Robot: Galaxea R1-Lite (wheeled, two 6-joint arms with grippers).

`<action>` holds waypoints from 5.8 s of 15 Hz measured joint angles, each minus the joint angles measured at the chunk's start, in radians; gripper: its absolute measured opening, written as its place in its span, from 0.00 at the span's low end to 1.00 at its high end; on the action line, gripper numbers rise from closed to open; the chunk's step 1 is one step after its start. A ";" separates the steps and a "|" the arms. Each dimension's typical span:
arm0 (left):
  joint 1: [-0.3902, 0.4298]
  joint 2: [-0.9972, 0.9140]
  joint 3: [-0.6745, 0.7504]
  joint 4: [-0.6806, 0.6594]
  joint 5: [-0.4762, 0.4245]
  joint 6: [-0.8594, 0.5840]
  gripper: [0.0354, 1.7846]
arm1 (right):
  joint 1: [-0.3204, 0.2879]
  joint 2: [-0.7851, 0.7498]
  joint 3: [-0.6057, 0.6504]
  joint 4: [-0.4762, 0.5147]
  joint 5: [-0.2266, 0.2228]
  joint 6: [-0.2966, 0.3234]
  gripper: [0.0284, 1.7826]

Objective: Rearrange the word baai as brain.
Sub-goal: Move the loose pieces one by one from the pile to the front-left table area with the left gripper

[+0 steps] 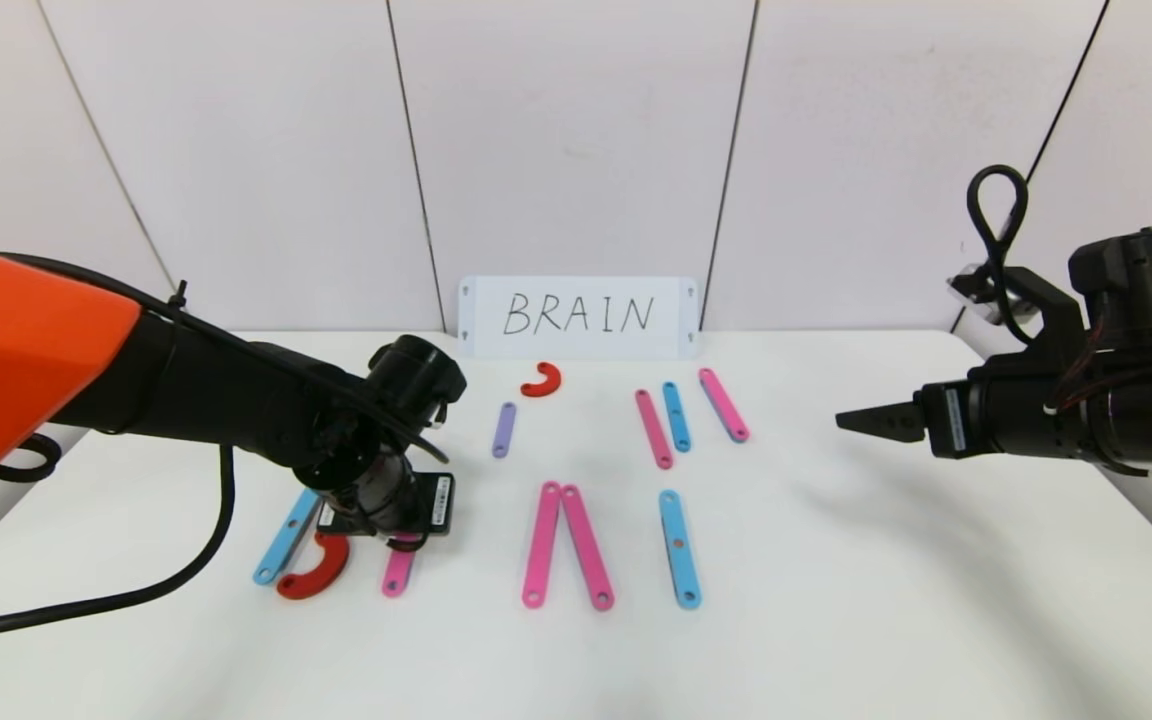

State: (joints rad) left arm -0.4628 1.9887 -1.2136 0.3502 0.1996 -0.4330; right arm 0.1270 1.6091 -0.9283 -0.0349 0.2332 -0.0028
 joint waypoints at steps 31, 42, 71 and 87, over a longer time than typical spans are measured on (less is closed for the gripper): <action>-0.012 0.212 -0.523 -0.135 -0.097 0.337 0.97 | -0.003 0.001 0.002 0.000 0.000 0.003 0.98; -0.011 0.433 -0.613 -0.460 -0.169 0.419 0.97 | -0.004 0.007 0.009 0.000 0.000 0.000 0.98; -0.001 0.506 -0.659 -0.457 -0.161 0.411 0.16 | 0.008 0.007 0.017 -0.001 -0.006 0.000 0.98; -0.040 0.137 -0.339 -0.238 -0.047 0.276 0.15 | 0.009 0.007 0.017 -0.001 -0.012 -0.001 0.98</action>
State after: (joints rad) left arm -0.5026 2.1260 -1.5530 0.1119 0.1523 -0.1568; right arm 0.1355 1.6164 -0.9111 -0.0364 0.2211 -0.0043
